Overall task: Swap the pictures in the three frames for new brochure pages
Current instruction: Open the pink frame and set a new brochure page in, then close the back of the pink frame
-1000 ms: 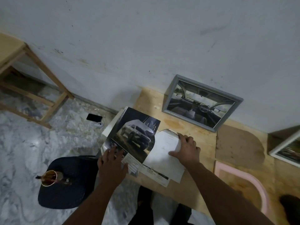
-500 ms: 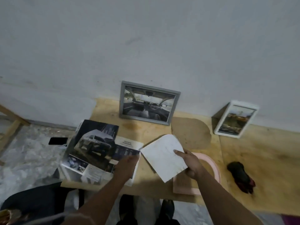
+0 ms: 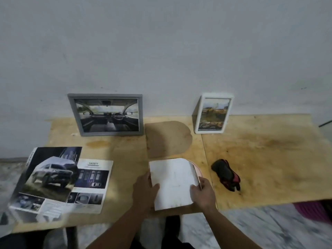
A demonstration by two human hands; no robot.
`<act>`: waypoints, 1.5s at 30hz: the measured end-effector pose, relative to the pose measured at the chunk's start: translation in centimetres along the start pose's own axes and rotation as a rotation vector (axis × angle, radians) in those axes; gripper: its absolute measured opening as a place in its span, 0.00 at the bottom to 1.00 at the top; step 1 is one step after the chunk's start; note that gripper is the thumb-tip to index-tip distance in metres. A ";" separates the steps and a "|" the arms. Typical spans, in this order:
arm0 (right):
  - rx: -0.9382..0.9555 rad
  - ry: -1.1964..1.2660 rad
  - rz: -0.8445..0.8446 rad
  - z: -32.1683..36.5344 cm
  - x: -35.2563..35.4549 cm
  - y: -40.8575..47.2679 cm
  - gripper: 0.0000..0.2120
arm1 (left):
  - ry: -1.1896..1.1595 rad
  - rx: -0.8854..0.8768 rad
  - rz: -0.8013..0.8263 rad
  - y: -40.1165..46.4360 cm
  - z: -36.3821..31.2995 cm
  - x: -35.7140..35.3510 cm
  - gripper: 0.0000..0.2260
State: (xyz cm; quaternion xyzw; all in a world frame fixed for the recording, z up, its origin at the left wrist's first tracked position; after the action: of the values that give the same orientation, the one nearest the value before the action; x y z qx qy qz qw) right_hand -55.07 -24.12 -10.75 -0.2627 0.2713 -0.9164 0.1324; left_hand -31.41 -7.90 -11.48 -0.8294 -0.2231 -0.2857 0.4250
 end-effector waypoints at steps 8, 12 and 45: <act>0.099 -0.259 0.059 -0.2 0.4 2.2 0.22 | 0.365 -0.089 0.011 1.0 0.6 -3.0 0.35; 0.205 -0.434 0.119 0.3 0.6 2.9 0.18 | 0.467 -0.129 -0.019 0.8 0.1 -3.1 0.37; 0.183 -0.371 0.032 12.9 -4.4 14.5 0.31 | 0.601 -0.279 -0.008 0.9 1.9 -4.2 0.62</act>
State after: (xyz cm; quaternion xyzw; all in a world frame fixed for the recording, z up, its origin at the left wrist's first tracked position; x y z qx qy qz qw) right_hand -42.84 -39.79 -11.58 -0.4095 0.1618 -0.8710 0.2178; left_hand -33.43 -7.31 -15.74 -0.7573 -0.0496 -0.5470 0.3532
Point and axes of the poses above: each hand's wrist, its own y-axis towards the middle knuckle, its own x-axis out of the back of the hand, z = x × y, the point moved 10 cm from there along y, towards the middle knuckle, and after that the axes turned 14 degrees about y, right-handed, at the moved point
